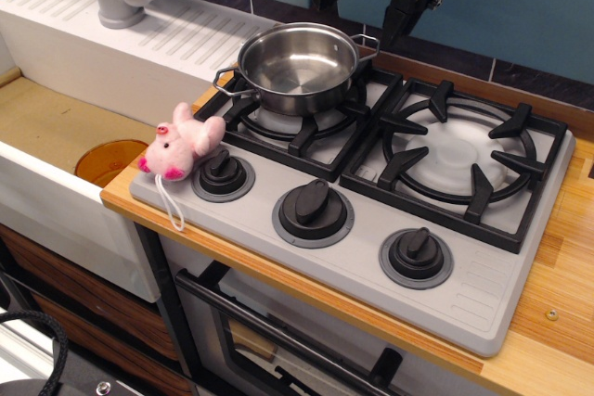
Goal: Put stuffedpig in pan
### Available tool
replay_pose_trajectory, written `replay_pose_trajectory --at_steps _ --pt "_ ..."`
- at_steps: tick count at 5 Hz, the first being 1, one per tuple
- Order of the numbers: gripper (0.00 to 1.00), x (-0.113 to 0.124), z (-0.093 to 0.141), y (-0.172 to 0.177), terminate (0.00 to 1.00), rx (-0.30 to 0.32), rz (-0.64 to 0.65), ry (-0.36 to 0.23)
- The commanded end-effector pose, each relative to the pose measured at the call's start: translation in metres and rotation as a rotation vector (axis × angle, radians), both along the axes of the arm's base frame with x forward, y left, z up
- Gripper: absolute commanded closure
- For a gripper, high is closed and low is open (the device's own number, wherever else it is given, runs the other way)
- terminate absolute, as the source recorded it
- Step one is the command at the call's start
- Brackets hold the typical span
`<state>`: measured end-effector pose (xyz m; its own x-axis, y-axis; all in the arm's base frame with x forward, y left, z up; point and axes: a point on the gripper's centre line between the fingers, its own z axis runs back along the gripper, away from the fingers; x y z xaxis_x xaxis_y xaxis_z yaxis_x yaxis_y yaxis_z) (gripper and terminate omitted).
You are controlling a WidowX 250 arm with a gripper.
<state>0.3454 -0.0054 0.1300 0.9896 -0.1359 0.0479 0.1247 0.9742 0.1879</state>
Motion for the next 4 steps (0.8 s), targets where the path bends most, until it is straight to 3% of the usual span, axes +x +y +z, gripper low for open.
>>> replay_pose_trajectory --at_steps 1,2,3,4 --pt "0.0 0.0 0.0 0.0 0.0 0.0 0.0 0.0" --pt "0.0 -0.022 0.005 0.02 0.0 -0.067 -0.025 -0.05" --pt "0.0 -0.04 0.006 0.034 0.0 0.065 -0.03 -0.136" --pt "0.0 -0.052 0.002 0.043 0.0 0.133 -0.024 -0.183"
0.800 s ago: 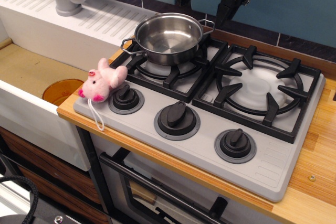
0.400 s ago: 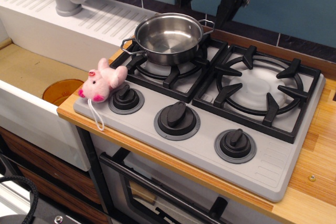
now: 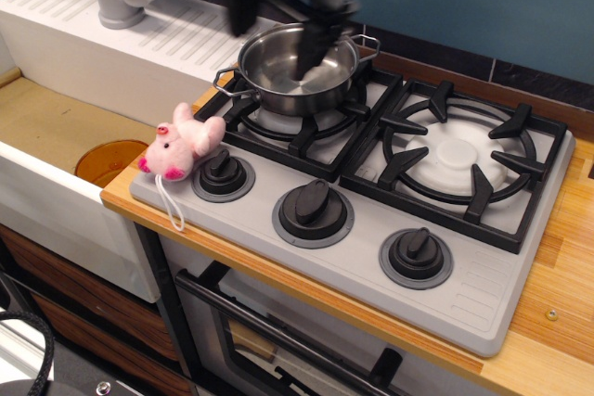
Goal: Put stuffedpig in pan
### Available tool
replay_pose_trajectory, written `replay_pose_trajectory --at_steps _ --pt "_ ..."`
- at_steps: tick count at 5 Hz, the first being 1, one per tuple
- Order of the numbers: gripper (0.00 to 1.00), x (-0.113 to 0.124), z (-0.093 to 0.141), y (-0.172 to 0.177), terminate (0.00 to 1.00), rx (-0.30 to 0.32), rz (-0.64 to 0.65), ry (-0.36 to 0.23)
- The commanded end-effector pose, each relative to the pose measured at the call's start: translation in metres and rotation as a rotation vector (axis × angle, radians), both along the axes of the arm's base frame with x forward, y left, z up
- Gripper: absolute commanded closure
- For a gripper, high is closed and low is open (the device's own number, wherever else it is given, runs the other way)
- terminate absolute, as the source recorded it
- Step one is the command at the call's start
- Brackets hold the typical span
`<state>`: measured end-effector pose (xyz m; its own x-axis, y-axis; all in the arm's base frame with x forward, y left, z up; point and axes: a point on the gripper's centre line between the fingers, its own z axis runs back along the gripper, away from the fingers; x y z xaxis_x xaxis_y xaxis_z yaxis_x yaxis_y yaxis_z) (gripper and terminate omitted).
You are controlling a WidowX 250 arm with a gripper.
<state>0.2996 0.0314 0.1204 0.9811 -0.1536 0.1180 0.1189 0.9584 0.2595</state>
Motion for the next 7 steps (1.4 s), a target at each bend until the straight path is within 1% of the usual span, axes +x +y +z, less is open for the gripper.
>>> replay_pose_trajectory --at_steps 1,2,3,4,5,7 --pt "0.0 -0.009 -0.003 0.026 0.0 0.122 -0.04 -0.151" --pt "0.0 -0.005 -0.022 0.046 0.0 0.116 -0.076 -0.163" --pt "0.0 -0.001 -0.037 0.065 0.0 0.11 -0.1 -0.159" --pt "0.0 -0.003 -0.046 0.079 0.0 0.12 -0.099 -0.154" --pt "0.0 -0.007 -0.052 0.084 0.0 0.108 -0.083 -0.127" --pt "0.0 -0.02 -0.066 0.086 0.0 0.11 -0.038 -0.102"
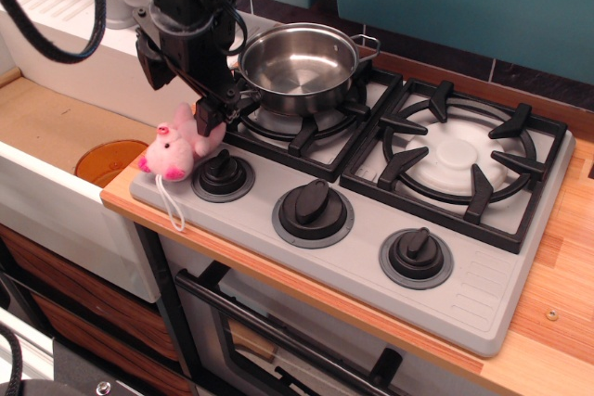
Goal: Put stuffedpig in pan
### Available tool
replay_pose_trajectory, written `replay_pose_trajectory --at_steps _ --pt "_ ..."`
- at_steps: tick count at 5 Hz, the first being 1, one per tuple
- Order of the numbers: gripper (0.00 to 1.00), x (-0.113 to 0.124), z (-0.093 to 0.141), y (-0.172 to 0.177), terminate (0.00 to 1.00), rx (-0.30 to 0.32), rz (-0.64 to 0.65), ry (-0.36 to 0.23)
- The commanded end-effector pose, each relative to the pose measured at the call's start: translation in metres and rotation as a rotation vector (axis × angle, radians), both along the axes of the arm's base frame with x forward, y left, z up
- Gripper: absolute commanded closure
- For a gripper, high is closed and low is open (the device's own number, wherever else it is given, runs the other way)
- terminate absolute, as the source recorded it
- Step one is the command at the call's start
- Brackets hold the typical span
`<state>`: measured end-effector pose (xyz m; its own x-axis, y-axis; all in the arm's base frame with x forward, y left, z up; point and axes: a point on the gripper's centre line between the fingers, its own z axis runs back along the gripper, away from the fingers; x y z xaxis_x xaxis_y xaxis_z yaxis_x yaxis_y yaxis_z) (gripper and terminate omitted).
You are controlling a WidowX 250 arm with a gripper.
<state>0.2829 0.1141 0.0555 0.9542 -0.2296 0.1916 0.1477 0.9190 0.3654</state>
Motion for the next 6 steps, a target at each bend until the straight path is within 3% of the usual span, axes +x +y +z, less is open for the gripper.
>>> replay_pose_trajectory --at_steps 1,4,5,6 --pt "0.0 -0.011 -0.007 -0.006 0.0 -0.018 0.051 -0.006" --pt "0.0 -0.016 -0.036 0.002 0.0 -0.062 0.032 0.045" --pt "1.0 -0.021 -0.036 -0.001 0.0 -0.057 0.032 0.092" --pt "1.0 -0.009 -0.033 0.005 0.0 -0.052 0.038 0.117"
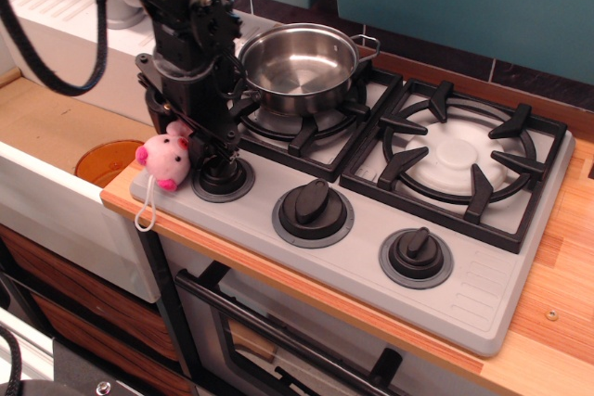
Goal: Put stuffedpig in pan
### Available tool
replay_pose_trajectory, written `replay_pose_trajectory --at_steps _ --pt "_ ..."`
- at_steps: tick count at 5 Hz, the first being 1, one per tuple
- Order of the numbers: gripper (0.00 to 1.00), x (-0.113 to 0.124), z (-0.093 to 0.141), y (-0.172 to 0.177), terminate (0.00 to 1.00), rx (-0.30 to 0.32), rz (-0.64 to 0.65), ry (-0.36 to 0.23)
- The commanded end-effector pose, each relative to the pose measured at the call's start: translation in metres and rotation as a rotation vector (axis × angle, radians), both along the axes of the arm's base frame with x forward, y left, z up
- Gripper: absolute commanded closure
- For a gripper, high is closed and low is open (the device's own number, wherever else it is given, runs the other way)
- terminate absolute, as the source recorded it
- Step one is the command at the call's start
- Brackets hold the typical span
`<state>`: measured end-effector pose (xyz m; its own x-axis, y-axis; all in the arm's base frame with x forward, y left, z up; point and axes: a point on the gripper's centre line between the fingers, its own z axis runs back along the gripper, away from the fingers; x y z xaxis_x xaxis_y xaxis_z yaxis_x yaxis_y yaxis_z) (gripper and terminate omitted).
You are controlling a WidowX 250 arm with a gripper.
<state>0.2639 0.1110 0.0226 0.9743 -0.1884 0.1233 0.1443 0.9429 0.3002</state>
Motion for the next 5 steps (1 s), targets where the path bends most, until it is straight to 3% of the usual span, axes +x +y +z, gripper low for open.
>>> replay_pose_trajectory --at_steps 1,4,5 --pt "1.0 0.015 0.013 0.007 0.0 0.015 0.002 0.044" --pt "1.0 0.032 0.099 -0.018 0.0 0.099 0.021 0.093" --pt "1.0 0.05 0.116 -0.03 0.0 0.09 0.011 0.1"
